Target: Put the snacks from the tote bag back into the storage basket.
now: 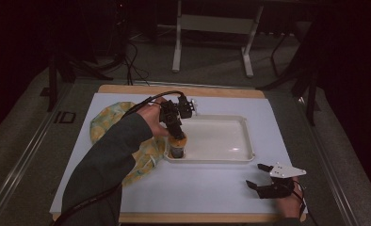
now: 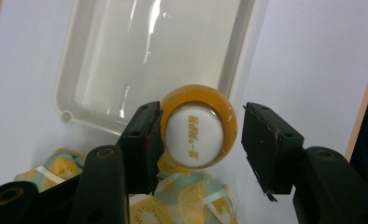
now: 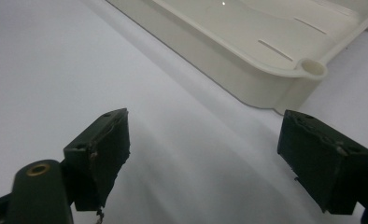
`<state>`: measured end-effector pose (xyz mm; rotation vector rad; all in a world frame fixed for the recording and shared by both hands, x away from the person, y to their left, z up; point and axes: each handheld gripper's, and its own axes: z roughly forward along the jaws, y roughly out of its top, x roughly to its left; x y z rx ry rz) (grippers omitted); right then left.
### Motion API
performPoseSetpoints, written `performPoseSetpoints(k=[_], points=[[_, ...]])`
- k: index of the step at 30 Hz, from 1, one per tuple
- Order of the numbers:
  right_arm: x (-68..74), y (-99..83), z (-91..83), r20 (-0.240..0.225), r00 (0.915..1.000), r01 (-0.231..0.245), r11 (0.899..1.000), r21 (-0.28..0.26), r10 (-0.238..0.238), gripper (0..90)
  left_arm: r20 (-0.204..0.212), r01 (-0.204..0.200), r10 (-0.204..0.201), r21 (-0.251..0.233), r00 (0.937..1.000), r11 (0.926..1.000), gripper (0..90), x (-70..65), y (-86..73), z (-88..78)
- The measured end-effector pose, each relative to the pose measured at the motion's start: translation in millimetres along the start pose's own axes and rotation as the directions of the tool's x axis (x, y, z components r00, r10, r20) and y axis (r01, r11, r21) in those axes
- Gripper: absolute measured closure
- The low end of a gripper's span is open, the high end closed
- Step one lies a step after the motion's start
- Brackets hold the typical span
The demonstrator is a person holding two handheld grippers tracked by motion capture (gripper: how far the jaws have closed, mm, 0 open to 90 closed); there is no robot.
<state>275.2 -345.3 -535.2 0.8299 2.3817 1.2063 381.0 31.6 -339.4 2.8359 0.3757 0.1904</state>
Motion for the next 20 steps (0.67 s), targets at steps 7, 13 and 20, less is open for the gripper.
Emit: performPoseSetpoints(k=[7, 13, 20], points=[[-0.1, 0.1, 0.0, 0.0, 1.0, 0.0, 1.0, 0.002, 0.0, 16.5, -0.021, 0.007, -0.008, -0.056, 0.9997, 0.9984, 47.5, -1.5, -10.0, -14.4], [-0.2, 0.0, 0.2, 0.001, 1.0, -0.004, 1.0, 0.001, 0.004, 16.5, -0.031, -0.003, -0.002, -0.156, 0.9995, 0.9878, 47.3, -13.2, -23.2, -24.0], [-0.7, 0.4, 1.2, 0.003, 1.0, -0.01, 1.0, 0.009, 0.01, 16.5, -0.07, 0.01, -0.026, -0.219, 0.9972, 0.9757, 46.7, -22.3, -44.6, -29.2]])
